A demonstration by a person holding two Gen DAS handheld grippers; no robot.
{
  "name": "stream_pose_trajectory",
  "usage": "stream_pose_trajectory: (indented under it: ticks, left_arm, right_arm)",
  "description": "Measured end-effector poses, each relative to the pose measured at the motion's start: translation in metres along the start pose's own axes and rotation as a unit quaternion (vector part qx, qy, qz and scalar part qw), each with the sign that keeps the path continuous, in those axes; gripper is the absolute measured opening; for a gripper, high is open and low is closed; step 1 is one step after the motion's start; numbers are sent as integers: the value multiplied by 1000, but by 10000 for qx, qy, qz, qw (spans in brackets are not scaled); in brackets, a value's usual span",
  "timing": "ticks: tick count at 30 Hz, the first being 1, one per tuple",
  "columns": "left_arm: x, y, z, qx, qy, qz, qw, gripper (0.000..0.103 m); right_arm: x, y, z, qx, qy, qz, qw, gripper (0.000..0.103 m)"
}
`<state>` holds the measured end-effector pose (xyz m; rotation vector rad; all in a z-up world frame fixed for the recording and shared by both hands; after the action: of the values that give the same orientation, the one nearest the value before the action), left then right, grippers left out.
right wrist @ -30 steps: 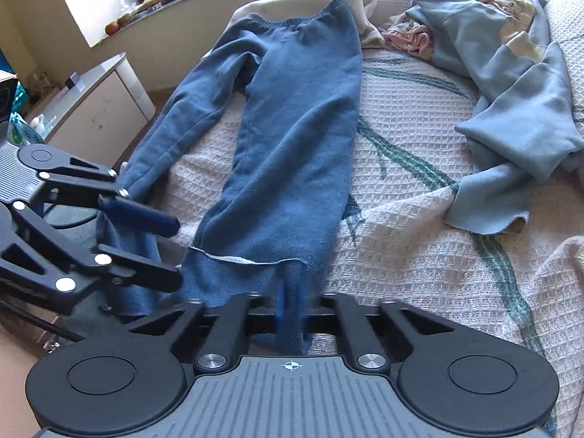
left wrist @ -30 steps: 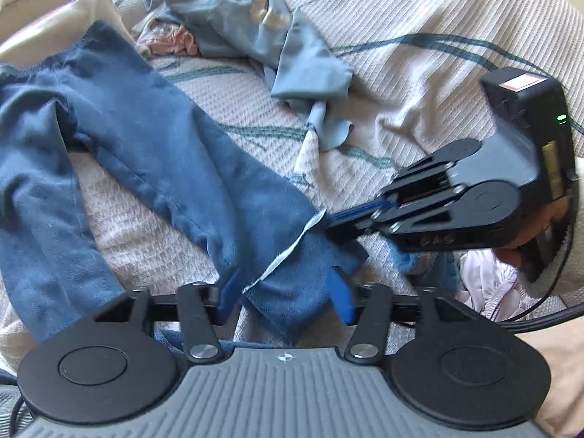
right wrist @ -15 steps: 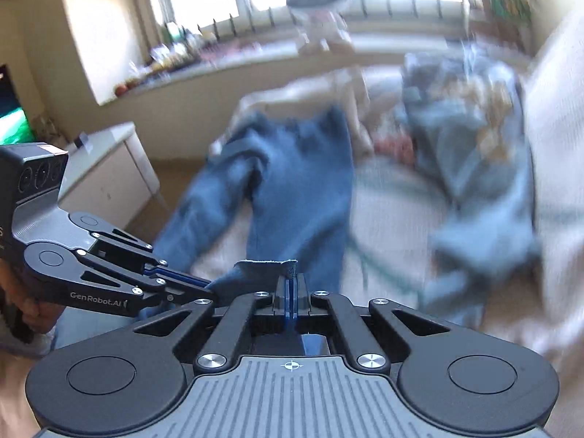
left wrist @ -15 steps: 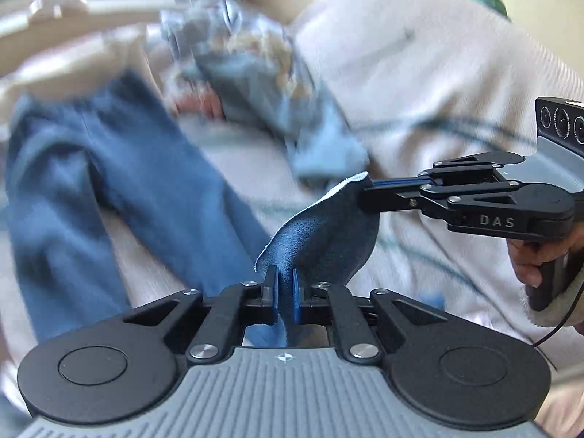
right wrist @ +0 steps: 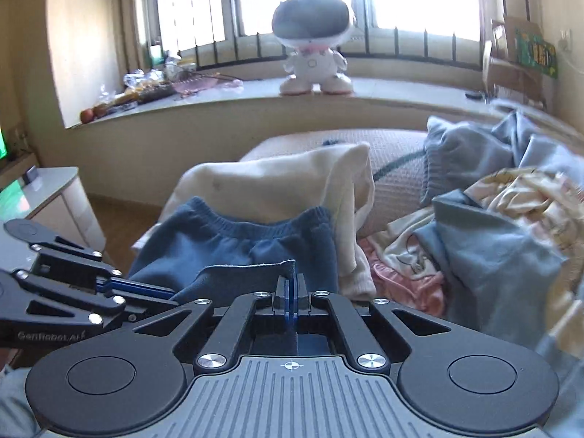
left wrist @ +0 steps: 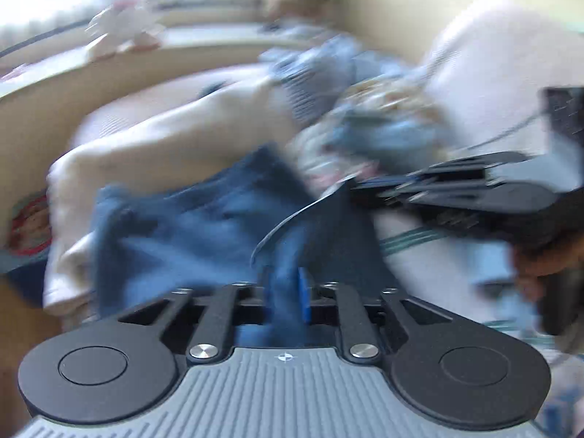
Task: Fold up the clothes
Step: 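Open both grippers to release the cuffs onto the waistband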
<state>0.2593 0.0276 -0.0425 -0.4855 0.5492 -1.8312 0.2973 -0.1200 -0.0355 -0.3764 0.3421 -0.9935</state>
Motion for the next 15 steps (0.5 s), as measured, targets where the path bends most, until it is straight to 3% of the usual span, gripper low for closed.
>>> stream_pose_trajectory:
  ticks: [1,3,6,9,13,15]
  left_arm:
    - [-8,1,-5,-45,-63,119,9999,39]
    - [-21,-2,-15,-107,-249,159,9995,40]
    - [-23,-24,-25,-47,-655,-81,9978,40]
    - [0,-48,-35,-20,-673,-375,9970,42]
    - [51,-68,-58,-159,-398,-960,9945,47]
    - [72,-66,-74,-330,-158,-981,9945,48]
  right_arm:
    - [6,9,-4,-99,112,-120,9998,11]
    - [18,13,-12,-282,368,-343,9983,19]
    - [30,-6,-25,-340,625,-203,9973,21]
    - [37,-36,-44,-564,622,-231,9962,31]
    - [37,-80,-77,-955,847,-21,9918,33]
    - [33,-98,-95,-1144,1025,118,9881,39]
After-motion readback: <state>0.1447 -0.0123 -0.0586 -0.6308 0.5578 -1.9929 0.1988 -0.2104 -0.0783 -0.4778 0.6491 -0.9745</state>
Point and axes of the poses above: each gripper's, at about its wrist camera, not at the fingertips, and y roughly the way its jaws point, x to its right, z to its top, the point moved 8 cm from there along y, roughly the way its jaws point, and after that the axes turned 9 degrees about x, right-handed, at the moved point
